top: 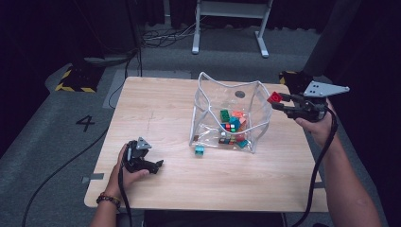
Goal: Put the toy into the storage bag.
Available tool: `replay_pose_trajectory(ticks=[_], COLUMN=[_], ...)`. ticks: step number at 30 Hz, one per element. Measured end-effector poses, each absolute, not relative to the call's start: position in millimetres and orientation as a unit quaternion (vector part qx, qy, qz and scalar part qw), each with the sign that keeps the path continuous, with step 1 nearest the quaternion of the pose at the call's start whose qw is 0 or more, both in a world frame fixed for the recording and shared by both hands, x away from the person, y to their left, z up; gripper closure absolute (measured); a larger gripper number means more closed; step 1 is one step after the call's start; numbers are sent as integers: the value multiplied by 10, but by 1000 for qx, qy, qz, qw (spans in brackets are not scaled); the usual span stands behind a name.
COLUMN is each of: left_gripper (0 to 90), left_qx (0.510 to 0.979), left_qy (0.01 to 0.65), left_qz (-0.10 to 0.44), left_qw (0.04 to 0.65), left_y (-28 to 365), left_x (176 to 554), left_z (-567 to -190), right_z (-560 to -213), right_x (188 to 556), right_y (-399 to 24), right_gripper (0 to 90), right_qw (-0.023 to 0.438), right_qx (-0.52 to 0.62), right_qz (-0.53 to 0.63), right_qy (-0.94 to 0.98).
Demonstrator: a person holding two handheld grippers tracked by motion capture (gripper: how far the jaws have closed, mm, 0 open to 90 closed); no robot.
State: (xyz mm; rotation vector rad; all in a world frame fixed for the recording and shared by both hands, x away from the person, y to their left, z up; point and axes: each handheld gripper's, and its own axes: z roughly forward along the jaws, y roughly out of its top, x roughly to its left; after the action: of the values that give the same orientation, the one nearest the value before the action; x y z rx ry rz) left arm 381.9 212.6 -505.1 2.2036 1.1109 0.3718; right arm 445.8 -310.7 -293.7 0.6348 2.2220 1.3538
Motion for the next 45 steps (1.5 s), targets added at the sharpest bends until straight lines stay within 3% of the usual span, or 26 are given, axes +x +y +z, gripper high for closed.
replay_pose_trajectory(ticks=[24,45], left_gripper=[2,2], left_qx=[837,837], left_qy=[422,424], left_qz=[141,143], left_qw=[317,317], left_y=[2127,2125], left_x=[3819,3817], left_z=[-5051,-5049], right_z=[-3026,-3284], right_x=[5057,5240], right_y=[-2507,-2302], right_gripper=[595,593], right_qw=[150,141], right_qx=[196,192], right_qz=[456,320], right_qy=[855,917])
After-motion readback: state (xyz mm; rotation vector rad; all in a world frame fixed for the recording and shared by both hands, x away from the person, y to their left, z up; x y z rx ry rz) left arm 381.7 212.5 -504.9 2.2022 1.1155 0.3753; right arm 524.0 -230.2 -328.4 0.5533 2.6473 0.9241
